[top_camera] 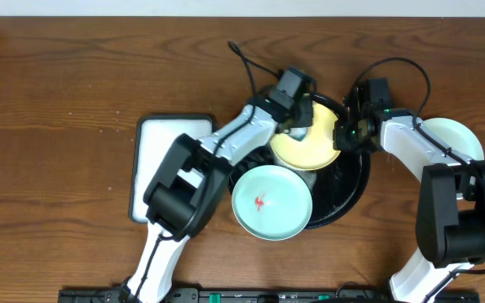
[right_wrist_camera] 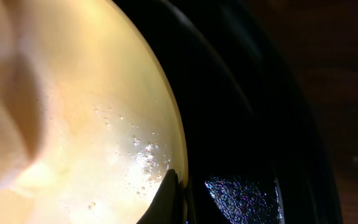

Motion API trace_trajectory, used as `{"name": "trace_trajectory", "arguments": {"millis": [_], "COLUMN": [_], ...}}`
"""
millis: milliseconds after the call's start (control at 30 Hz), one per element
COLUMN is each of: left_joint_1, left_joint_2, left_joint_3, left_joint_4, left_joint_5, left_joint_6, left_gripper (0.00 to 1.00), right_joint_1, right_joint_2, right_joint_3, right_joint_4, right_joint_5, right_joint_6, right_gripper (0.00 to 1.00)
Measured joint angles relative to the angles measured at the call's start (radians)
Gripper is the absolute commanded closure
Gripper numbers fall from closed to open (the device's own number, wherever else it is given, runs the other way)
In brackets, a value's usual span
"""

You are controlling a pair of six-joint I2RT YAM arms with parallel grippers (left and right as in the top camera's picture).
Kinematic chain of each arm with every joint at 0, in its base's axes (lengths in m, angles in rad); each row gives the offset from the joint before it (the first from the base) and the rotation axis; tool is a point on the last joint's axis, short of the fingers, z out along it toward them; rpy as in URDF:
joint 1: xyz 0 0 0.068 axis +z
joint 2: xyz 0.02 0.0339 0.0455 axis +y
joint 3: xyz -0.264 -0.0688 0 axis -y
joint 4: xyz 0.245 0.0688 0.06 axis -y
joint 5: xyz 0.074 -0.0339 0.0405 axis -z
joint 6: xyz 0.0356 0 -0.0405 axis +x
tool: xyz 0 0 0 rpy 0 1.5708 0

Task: Clean dirty plates on tray and stack at the side
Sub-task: 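Scrub the yellow plate with the sponge while the right gripper holds it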

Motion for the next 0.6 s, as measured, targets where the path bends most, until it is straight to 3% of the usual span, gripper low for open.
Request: {"name": "trace_trajectory", "arguments": {"millis": [367,600], "left_joint_1": [-0.072,-0.021], "left_joint_2": [0.008,0.008], "left_joint_3": [0.0,0.016], "left_joint_4": [0.035,-0.05], "left_joint_5": [-0.02,-0.066], "left_joint_6": [-0.146,-0.007], "left_gripper": [0.92,0.93], "right_joint_1": [0.002,0.003], "right_joint_2": [0.0,0.0], "right_joint_3": [0.0,0.001], "right_joint_4": [-0.001,-0.001], "right_joint_5": [0.003,0.002], "right_joint_6": [-0.003,-0.004], "right_gripper": [0.99,0.99]}}
